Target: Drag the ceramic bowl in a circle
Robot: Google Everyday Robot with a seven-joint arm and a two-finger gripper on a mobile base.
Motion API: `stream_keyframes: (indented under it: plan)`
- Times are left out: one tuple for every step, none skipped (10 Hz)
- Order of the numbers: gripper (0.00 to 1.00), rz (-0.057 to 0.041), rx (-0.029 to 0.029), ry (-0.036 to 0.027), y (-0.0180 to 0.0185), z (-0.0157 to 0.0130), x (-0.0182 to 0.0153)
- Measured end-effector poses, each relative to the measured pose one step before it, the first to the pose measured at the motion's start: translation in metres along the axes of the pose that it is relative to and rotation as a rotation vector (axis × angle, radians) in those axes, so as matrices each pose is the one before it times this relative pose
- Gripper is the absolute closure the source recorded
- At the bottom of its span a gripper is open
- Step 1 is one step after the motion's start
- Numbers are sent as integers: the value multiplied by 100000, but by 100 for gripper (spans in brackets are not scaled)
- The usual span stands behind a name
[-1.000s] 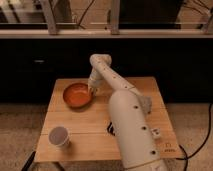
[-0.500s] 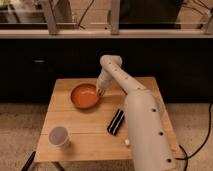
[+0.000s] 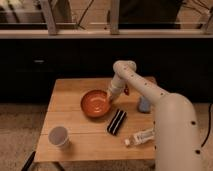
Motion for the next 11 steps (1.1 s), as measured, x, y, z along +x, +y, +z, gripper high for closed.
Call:
stream_keyframes:
  plan:
    - [100, -1638, 336, 351, 196, 5, -905]
    - [100, -2731, 480, 172, -93, -63, -1306]
    - [100, -2123, 766, 275, -643, 22, -660]
    - [100, -2049, 555, 254, -937, 130, -547]
    - [100, -1359, -47, 481, -1457, 279, -1000]
    - [100, 267, -533, 710, -1187, 306, -1344]
    - [100, 2511, -637, 1177, -909, 258, -1222]
    - [100, 5908, -291, 1953, -713, 214, -985]
    - [100, 8081, 181, 1636, -581, 263, -594]
    - [100, 5654, 559, 947, -261, 194, -60]
    - [100, 5403, 779, 974, -576, 500, 267]
